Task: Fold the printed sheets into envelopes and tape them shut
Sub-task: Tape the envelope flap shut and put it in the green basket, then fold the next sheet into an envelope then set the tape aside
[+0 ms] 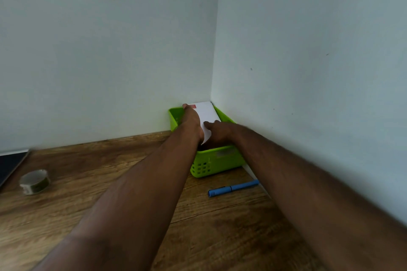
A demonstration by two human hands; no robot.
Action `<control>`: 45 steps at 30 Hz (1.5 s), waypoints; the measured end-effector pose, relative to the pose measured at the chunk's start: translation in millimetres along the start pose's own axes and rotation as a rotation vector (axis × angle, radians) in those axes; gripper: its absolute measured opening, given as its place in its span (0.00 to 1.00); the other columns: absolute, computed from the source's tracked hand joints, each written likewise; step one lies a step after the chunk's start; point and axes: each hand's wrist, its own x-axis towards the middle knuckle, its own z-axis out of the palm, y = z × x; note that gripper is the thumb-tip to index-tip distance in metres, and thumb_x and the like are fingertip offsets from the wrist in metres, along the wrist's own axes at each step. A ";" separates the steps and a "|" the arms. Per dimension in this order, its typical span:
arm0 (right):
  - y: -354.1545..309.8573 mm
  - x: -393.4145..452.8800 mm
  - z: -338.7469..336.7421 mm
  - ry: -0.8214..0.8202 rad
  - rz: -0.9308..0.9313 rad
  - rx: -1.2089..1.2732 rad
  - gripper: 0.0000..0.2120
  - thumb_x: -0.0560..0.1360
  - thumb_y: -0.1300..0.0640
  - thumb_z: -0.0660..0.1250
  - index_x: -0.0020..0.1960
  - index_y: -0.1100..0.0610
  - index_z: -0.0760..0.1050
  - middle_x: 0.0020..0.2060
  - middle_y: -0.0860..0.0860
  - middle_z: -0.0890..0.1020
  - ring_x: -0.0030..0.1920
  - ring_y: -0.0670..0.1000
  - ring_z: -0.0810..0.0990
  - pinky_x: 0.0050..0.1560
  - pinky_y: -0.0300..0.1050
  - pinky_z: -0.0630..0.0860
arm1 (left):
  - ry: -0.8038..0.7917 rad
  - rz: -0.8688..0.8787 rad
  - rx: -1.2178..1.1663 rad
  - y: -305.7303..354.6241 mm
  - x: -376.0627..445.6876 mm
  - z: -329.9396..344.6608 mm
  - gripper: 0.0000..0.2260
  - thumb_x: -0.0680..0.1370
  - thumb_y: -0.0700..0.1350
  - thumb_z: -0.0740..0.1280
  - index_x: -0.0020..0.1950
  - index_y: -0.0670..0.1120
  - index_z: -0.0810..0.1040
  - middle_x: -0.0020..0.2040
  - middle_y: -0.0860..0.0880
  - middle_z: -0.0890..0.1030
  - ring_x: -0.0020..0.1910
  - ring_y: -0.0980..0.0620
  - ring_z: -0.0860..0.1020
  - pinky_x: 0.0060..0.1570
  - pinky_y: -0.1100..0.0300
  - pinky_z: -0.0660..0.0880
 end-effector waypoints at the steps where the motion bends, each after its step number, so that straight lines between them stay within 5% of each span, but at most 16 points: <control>1: -1.7 2.0 2.0 -0.010 -0.001 -0.013 0.46 0.70 0.36 0.67 0.77 0.53 0.48 0.74 0.60 0.60 0.73 0.59 0.61 0.70 0.52 0.64 | 0.001 0.008 -0.005 -0.3 0.1 1.5 0.25 0.79 0.63 0.54 0.57 0.44 0.77 0.61 0.44 0.80 0.52 0.45 0.78 0.52 0.57 0.71; 3: -3.3 2.9 2.3 -0.004 -0.003 -0.024 0.45 0.70 0.36 0.67 0.77 0.53 0.49 0.71 0.62 0.61 0.71 0.61 0.64 0.68 0.53 0.66 | -0.032 0.011 -0.030 -1.5 -0.4 3.7 0.22 0.80 0.61 0.54 0.57 0.46 0.76 0.62 0.44 0.78 0.51 0.45 0.77 0.51 0.57 0.70; 8: -6.8 3.6 1.8 0.035 -0.012 -0.061 0.48 0.66 0.34 0.69 0.76 0.53 0.50 0.71 0.59 0.64 0.71 0.60 0.64 0.68 0.53 0.67 | -0.116 0.069 -0.044 -4.2 -8.9 3.3 0.27 0.81 0.58 0.54 0.75 0.42 0.63 0.76 0.41 0.63 0.74 0.40 0.63 0.71 0.46 0.62; 13: -8.2 -6.4 -5.4 0.017 -0.007 -0.062 0.49 0.68 0.36 0.70 0.77 0.55 0.50 0.74 0.57 0.61 0.73 0.58 0.63 0.70 0.51 0.64 | -0.061 0.145 0.044 4.1 0.1 -0.8 0.31 0.78 0.65 0.55 0.68 0.44 0.72 0.64 0.41 0.77 0.61 0.39 0.77 0.64 0.42 0.71; 15: -9.1 -17.6 -20.1 0.020 0.015 -0.040 0.50 0.69 0.40 0.72 0.78 0.58 0.49 0.76 0.56 0.57 0.75 0.55 0.59 0.72 0.47 0.60 | -0.030 0.217 0.071 14.1 -15.0 -10.0 0.25 0.78 0.59 0.61 0.62 0.40 0.75 0.59 0.40 0.79 0.57 0.38 0.79 0.59 0.42 0.75; 17: -15.8 -31.3 -38.2 0.064 0.016 -0.037 0.47 0.69 0.43 0.73 0.77 0.59 0.52 0.76 0.55 0.57 0.75 0.55 0.59 0.71 0.46 0.59 | 0.006 0.344 0.098 26.2 -48.8 -29.2 0.12 0.79 0.48 0.65 0.48 0.39 0.75 0.47 0.41 0.80 0.49 0.39 0.80 0.48 0.52 0.79; 19: -27.4 -40.6 -57.5 0.136 -0.013 -0.058 0.42 0.70 0.44 0.72 0.75 0.61 0.58 0.74 0.57 0.62 0.73 0.56 0.62 0.70 0.45 0.62 | 0.015 0.478 0.255 32.7 -62.5 -49.5 0.07 0.80 0.43 0.64 0.51 0.39 0.75 0.46 0.46 0.78 0.49 0.45 0.77 0.42 0.62 0.75; 21: -48.6 -46.5 -67.0 0.198 -0.051 -0.041 0.39 0.70 0.44 0.73 0.73 0.62 0.63 0.72 0.59 0.67 0.71 0.58 0.66 0.69 0.47 0.65 | 0.058 0.607 0.439 32.6 -74.6 -82.2 0.18 0.79 0.42 0.64 0.68 0.40 0.72 0.64 0.46 0.76 0.63 0.48 0.74 0.60 0.60 0.72; 23: -79.5 -48.8 -65.8 0.264 -0.114 -0.020 0.37 0.70 0.45 0.73 0.71 0.62 0.65 0.71 0.58 0.68 0.70 0.58 0.67 0.68 0.48 0.66 | 0.121 0.705 0.704 26.4 -90.0 -125.1 0.23 0.78 0.44 0.65 0.73 0.43 0.69 0.72 0.46 0.70 0.71 0.49 0.68 0.71 0.57 0.63; 28: -178.1 -61.3 -25.7 0.291 -0.329 0.184 0.36 0.69 0.47 0.73 0.73 0.57 0.65 0.73 0.53 0.67 0.72 0.53 0.64 0.71 0.49 0.63 | 0.348 0.889 1.380 4.9 -128.5 -258.3 0.25 0.76 0.46 0.64 0.73 0.45 0.67 0.69 0.44 0.72 0.70 0.44 0.66 0.69 0.48 0.63; 34: -294.4 -78.8 63.2 0.212 -0.476 0.493 0.36 0.69 0.51 0.75 0.72 0.58 0.66 0.70 0.55 0.71 0.70 0.54 0.69 0.67 0.41 0.64 | 0.647 0.686 1.648 -17.2 -159.1 -373.0 0.26 0.73 0.51 0.65 0.71 0.48 0.68 0.70 0.43 0.69 0.73 0.40 0.60 0.72 0.41 0.53; 39: -347.0 -67.2 101.1 0.242 -0.410 0.673 0.40 0.70 0.54 0.75 0.76 0.56 0.58 0.68 0.55 0.73 0.67 0.53 0.72 0.57 0.35 0.66 | 0.582 0.590 1.604 -40.9 -154.2 -400.3 0.28 0.76 0.53 0.58 0.76 0.47 0.61 0.76 0.41 0.61 0.77 0.40 0.52 0.74 0.41 0.44; 45: -365.5 -41.4 115.5 0.292 -0.306 0.721 0.39 0.72 0.58 0.72 0.77 0.52 0.55 0.68 0.56 0.72 0.67 0.56 0.72 0.58 0.40 0.68 | 0.469 0.480 1.498 -39.6 -144.3 -403.5 0.25 0.79 0.55 0.50 0.74 0.48 0.65 0.76 0.42 0.62 0.77 0.42 0.57 0.73 0.43 0.56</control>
